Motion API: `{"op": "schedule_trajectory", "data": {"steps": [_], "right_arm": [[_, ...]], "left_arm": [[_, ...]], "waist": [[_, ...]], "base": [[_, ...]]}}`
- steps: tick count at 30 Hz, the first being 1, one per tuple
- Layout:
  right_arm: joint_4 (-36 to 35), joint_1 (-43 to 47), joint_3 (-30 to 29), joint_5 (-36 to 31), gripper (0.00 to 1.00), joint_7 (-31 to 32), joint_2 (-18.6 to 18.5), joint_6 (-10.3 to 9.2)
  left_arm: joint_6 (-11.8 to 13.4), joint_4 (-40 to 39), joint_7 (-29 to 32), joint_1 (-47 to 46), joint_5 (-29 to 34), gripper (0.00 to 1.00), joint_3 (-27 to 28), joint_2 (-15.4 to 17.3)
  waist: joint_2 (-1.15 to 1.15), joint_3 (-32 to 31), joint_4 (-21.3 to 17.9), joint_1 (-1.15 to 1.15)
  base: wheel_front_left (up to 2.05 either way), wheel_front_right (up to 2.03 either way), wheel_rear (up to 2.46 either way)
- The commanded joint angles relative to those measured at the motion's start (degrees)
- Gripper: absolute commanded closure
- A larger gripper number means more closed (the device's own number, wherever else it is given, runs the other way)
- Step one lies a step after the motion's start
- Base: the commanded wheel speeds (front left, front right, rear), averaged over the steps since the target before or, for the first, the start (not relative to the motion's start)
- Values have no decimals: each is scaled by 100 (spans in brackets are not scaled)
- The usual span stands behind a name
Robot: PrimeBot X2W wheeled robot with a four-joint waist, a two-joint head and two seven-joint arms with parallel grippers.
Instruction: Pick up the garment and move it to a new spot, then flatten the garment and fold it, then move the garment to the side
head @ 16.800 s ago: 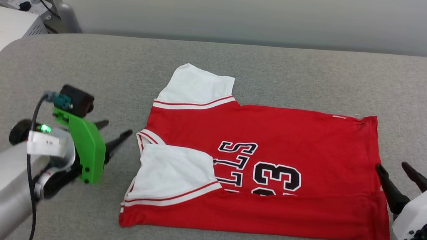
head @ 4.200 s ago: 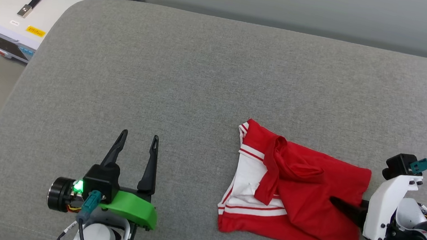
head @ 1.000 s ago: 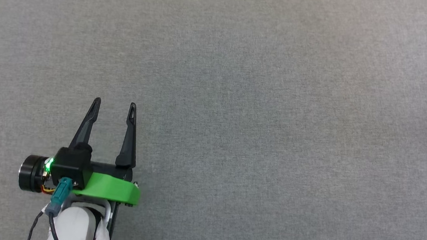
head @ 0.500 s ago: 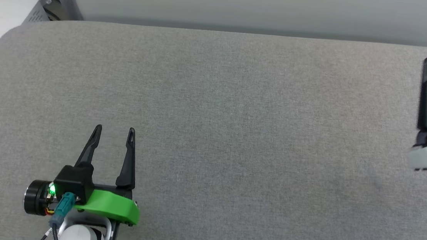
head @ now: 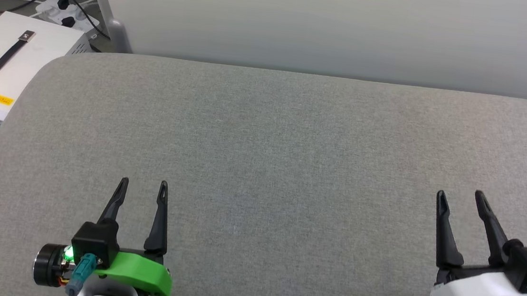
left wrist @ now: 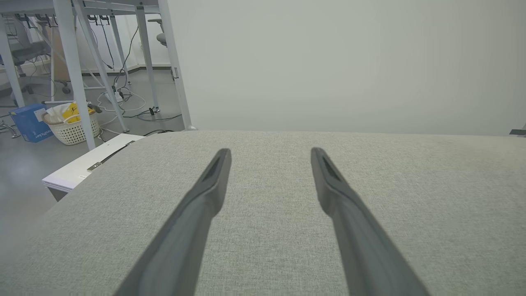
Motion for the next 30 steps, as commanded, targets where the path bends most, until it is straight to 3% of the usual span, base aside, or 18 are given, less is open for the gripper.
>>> {"op": "schedule_trajectory", "data": {"steps": [1,13,29,30], "right_arm": [[-51,137,-46,2,0,-12,39,-4],[-361,823,-154,-13,0,-13,225,-4],[-301,1079,-100,99,0,-13,260,-4],[-312,984,-109,57,100,0,252,0]], "left_arm": [[-39,23,-33,98,-1,0,-11,-34],[-104,-26,-33,398,-55,0,-34,-53],[-58,9,-33,546,20,0,-47,-63],[-68,3,0,467,-14,100,-41,-26]], "waist": [[0,-65,33,1],[0,-291,-44,1],[0,-477,-74,1],[0,-477,-74,1]], "base": [[0,0,0],[0,0,0],[0,0,0],[0,0,0]]}}
